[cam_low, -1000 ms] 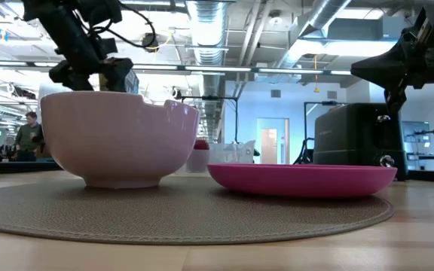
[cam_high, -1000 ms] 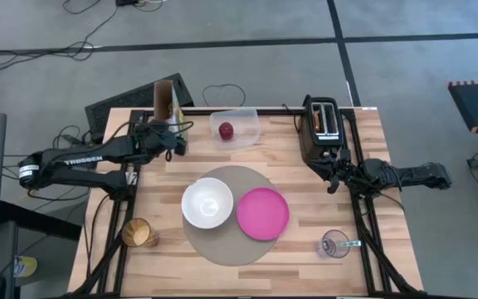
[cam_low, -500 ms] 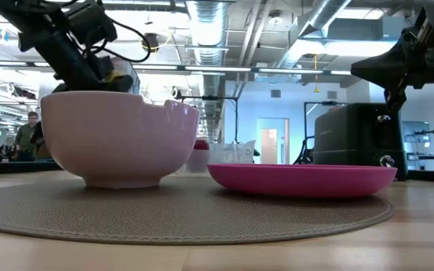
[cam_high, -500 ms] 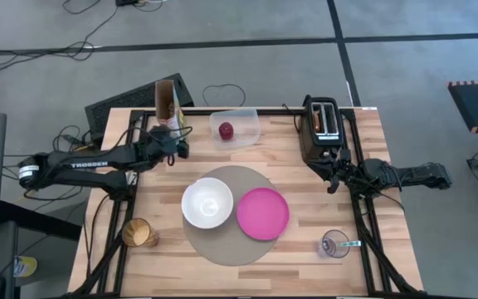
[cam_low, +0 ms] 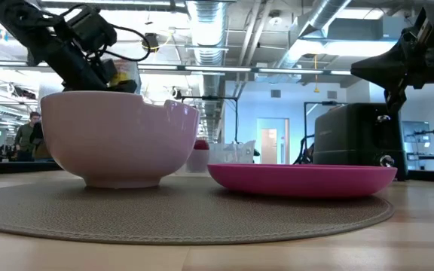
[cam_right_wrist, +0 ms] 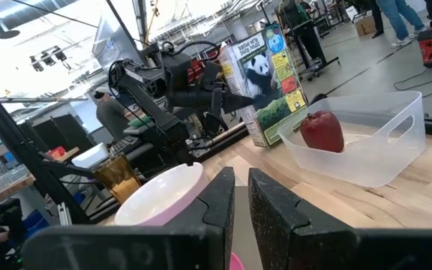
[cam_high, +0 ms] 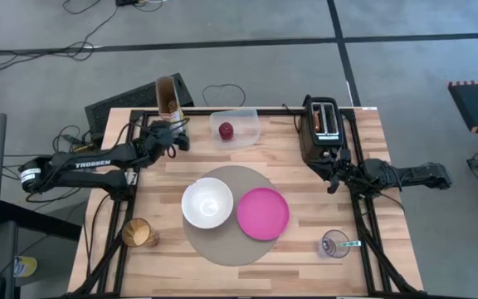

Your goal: Arrange a breakfast setting

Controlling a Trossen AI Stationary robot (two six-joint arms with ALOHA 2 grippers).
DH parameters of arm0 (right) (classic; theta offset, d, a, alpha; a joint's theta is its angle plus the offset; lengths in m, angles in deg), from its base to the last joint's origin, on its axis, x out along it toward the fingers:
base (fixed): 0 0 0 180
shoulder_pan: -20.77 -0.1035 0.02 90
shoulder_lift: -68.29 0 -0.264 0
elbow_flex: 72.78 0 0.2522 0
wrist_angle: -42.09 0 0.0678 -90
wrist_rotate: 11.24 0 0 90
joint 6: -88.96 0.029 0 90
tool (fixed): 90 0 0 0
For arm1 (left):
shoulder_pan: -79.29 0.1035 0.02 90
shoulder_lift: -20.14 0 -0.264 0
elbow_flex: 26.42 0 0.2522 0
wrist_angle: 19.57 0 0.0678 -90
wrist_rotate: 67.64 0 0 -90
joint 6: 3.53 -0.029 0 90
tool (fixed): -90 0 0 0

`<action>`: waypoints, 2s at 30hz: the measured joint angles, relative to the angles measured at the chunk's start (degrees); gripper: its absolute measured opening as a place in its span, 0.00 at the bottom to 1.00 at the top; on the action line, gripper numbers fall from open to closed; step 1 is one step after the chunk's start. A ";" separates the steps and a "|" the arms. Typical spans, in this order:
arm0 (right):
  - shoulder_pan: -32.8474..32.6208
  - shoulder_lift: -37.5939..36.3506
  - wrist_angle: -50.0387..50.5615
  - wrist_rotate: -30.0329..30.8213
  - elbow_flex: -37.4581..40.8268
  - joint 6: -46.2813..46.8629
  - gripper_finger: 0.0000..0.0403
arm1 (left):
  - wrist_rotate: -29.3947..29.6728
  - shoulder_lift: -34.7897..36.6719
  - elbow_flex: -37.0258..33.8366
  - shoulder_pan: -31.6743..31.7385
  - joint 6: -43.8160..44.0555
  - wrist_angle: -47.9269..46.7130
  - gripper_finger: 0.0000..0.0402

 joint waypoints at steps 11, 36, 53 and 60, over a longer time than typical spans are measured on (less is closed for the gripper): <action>-0.02 0.01 0.00 -0.02 0.00 0.04 0.17 | -2.99 -7.86 0.00 1.27 0.68 5.26 0.83; -0.02 0.01 -0.22 -0.03 0.00 10.17 0.17 | -8.55 -2.33 3.29 1.14 -0.77 -2.65 0.01; -0.02 1.60 -12.25 1.60 -0.08 18.80 0.46 | -21.10 9.74 22.56 -0.77 -9.00 -16.82 0.00; 1.10 7.68 -12.65 1.89 -3.99 18.00 0.79 | -27.78 7.37 28.60 -3.13 -9.02 -12.12 0.00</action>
